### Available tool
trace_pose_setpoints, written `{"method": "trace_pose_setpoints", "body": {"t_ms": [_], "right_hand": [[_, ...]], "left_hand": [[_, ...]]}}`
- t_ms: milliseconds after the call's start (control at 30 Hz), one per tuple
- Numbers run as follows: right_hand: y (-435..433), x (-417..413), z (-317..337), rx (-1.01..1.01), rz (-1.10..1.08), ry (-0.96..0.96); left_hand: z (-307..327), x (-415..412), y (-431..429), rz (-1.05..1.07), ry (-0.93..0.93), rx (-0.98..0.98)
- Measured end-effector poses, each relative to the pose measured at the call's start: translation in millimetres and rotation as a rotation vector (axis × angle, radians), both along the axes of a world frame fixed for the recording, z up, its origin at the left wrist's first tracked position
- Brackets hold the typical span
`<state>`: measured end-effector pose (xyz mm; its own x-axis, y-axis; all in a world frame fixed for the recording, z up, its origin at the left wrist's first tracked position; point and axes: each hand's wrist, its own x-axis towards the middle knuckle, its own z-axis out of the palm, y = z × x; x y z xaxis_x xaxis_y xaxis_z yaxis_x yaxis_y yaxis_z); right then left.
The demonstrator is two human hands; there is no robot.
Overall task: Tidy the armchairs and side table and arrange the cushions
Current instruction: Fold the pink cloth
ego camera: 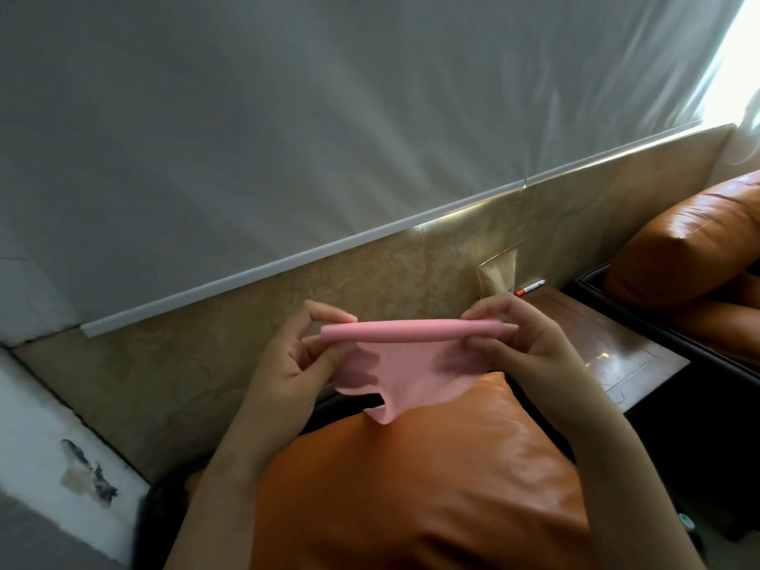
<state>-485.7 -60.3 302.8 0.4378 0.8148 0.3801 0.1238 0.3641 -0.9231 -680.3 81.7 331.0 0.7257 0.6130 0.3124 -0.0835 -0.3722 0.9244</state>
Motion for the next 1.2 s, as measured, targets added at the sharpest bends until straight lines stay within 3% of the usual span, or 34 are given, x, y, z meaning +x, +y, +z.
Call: {"method": "trace_pose_setpoints", "body": {"t_ms": [167, 467, 600, 833, 1200], "right_hand": [[-2, 1, 2, -0.049, 0.015, -0.021], [-4, 0, 1, 0.025, 0.141, 0.162], [-5, 2, -1, 0.026, 0.191, 0.194], [-2, 2, -2, -0.002, 0.081, 0.124], [-4, 4, -4, -0.034, 0.022, 0.054]], "left_hand": [[-1, -1, 0, -0.020, -0.041, -0.077], [0, -3, -1, -0.114, -0.204, -0.261], [-2, -8, 4, -0.184, -0.220, -0.261], [3, -3, -4, 0.014, -0.145, -0.161], [4, -2, -6, 0.026, -0.096, -0.140]]}}
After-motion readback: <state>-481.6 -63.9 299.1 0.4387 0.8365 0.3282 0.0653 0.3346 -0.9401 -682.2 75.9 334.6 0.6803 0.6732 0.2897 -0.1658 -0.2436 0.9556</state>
